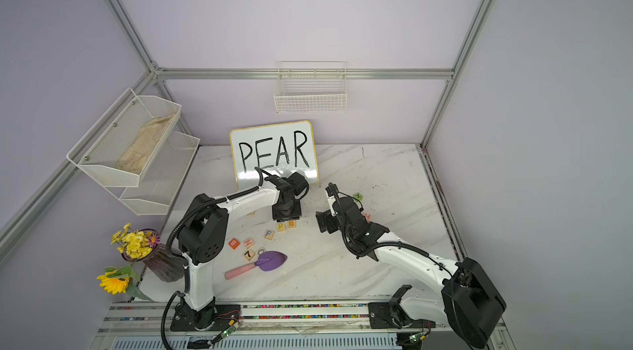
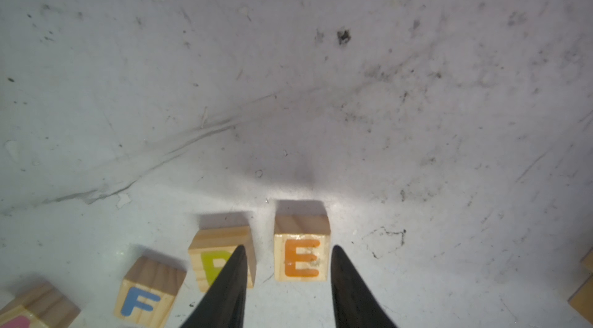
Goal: Spell the uppercase word “pear” with letter blocks
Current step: Place the letter block at the center of the board.
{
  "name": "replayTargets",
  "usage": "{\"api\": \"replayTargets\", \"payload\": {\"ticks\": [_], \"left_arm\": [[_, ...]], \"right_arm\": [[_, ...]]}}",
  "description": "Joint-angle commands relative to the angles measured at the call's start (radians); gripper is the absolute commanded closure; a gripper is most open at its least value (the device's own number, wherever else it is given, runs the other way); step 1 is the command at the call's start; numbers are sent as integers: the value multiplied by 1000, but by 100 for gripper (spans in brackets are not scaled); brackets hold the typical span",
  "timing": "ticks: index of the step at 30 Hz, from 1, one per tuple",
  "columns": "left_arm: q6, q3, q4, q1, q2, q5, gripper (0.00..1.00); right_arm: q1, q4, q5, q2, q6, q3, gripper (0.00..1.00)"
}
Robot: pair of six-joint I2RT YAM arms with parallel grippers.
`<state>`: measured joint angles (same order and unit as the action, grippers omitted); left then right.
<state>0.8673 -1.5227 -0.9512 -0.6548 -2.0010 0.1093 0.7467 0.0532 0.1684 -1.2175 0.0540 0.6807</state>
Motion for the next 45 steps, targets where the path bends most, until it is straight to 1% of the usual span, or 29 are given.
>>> {"api": "replayTargets", "payload": {"ticks": [1,12,22,31,45], "left_arm": [[-37,-91,1,7,15,4,58],[-44,-119,52,-7,-27,-63,58],[-80,-142,51,-8,-71,-25,58],[-79,-134,54,-9,-90,-35,58],[-63,-107,66,-10,-78,-46,58]], "right_arm": [[-1,-6,14,-6,-12,22,4],[-1,-10,16,-7,-11,22,4],[-1,-27,28,21,-13,18,4],[-1,-33,31,18,-14,20,4],[-1,-32,31,12,-14,22,4]]}}
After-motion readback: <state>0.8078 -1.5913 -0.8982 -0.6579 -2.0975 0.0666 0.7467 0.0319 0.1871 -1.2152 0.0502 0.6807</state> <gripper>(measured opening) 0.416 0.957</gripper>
